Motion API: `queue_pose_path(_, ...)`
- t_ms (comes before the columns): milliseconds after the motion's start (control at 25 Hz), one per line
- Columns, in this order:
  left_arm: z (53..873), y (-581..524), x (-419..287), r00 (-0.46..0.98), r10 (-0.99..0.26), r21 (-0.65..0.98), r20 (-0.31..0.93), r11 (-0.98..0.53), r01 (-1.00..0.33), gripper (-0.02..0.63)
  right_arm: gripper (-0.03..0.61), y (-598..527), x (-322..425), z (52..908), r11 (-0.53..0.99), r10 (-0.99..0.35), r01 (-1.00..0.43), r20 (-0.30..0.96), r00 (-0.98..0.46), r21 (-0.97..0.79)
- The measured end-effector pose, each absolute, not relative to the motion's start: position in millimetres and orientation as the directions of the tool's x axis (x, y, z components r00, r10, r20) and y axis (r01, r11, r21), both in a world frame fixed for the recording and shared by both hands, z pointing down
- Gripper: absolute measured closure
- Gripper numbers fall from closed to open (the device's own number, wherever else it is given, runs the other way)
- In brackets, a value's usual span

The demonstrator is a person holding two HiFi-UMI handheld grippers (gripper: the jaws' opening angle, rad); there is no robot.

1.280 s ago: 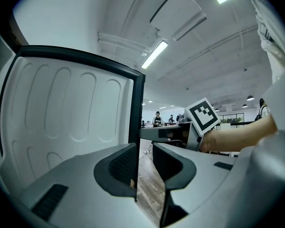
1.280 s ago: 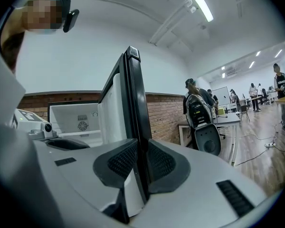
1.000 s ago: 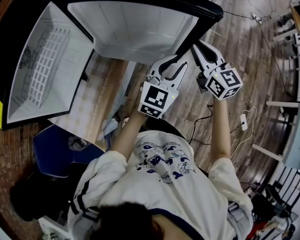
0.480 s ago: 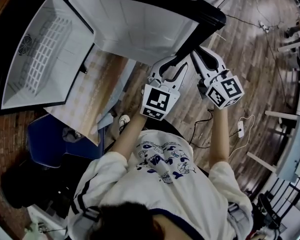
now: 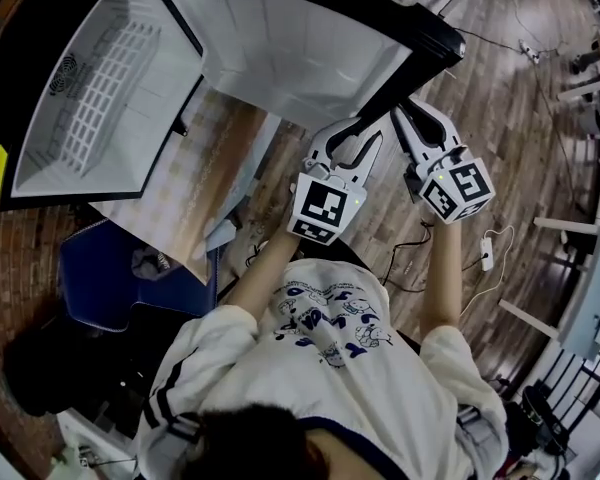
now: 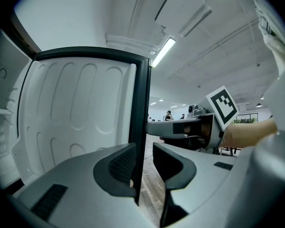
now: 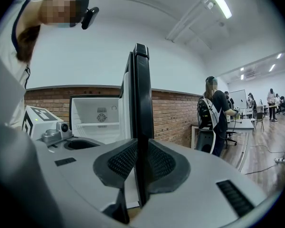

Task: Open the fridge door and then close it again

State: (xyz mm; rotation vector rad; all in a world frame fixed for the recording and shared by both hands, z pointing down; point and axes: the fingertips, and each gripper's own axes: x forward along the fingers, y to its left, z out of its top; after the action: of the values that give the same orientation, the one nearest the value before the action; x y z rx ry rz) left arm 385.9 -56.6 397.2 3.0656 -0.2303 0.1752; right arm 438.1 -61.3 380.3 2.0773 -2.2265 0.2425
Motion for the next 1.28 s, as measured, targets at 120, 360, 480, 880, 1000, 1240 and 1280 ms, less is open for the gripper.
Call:
queue_pose_path(120,396,-51,369,0.984,-0.133,0.058,0.121,-0.988,-0.141,0.494,0.498,-53,423,380,0.04,-0.982,-0.998,0.18,-0.049,-0.057)
queue_pose_path(360,397,-40,338,0.985,-0.111,0.05,0.131,-0.992,-0.118,0.494,0.499,-38,387,380,0.023,-0.984,-0.997,0.174,-0.035,-0.071)
queue_pose_path(480,401,-33,323,0.985,-0.104,0.049,0.141,-0.993,-0.111,0.494,0.497,-32,367,381,0.027,-0.982,-0.998,0.183,-0.038,-0.063)
queue_pose_path(880,407,-21,272,0.983,-0.102,0.055,0.15,-0.992,-0.112,0.494,0.498,-22,308,385,0.041,-0.98,-0.998,0.192,-0.05,-0.052)
queue_pose_path(1000,410,-23,257,0.981,-0.119,0.06,0.15,-0.99,-0.129,0.494,0.499,-20,291,386,0.059,-0.98,-0.996,0.189,-0.069,-0.061)
queue_pose_path(1240,411,-21,230,0.979,-0.14,0.064,0.149,-0.986,-0.151,0.494,0.497,-18,261,385,0.071,-0.978,-0.996,0.193,-0.081,-0.057)
queue_pose_path(1280,411,-20,225,0.978,-0.144,0.063,0.149,-0.986,-0.154,0.494,0.497,-18,256,385,0.074,-0.977,-0.996,0.194,-0.083,-0.057)
